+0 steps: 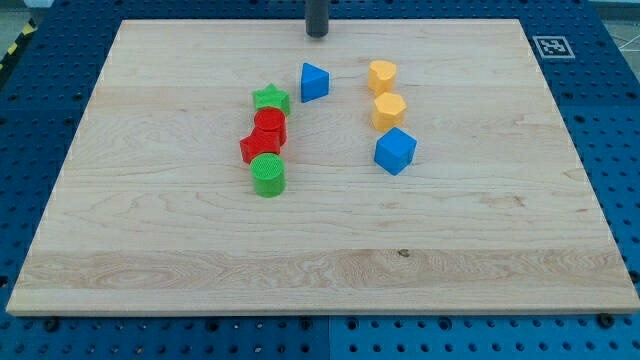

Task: Push yellow heart slightly down

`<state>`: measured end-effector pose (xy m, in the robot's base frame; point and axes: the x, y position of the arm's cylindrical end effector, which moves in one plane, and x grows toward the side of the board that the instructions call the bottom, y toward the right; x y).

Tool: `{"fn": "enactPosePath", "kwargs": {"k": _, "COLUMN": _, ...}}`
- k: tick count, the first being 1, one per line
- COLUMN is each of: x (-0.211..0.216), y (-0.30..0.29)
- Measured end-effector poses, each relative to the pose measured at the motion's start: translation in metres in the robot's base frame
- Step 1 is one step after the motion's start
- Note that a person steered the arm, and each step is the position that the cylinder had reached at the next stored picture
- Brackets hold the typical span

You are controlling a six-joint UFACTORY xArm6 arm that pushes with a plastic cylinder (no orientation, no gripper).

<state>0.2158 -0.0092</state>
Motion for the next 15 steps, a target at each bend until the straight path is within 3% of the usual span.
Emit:
{"fn": "enactPosePath", "kwargs": {"k": 7, "x": 0.0, "y": 0.015}}
{"fn": "enactPosePath", "kwargs": {"k": 9, "x": 0.0, "y": 0.062}}
{"fn": "enactPosePath", "kwargs": {"k": 15, "x": 0.062, "y": 0.071}}
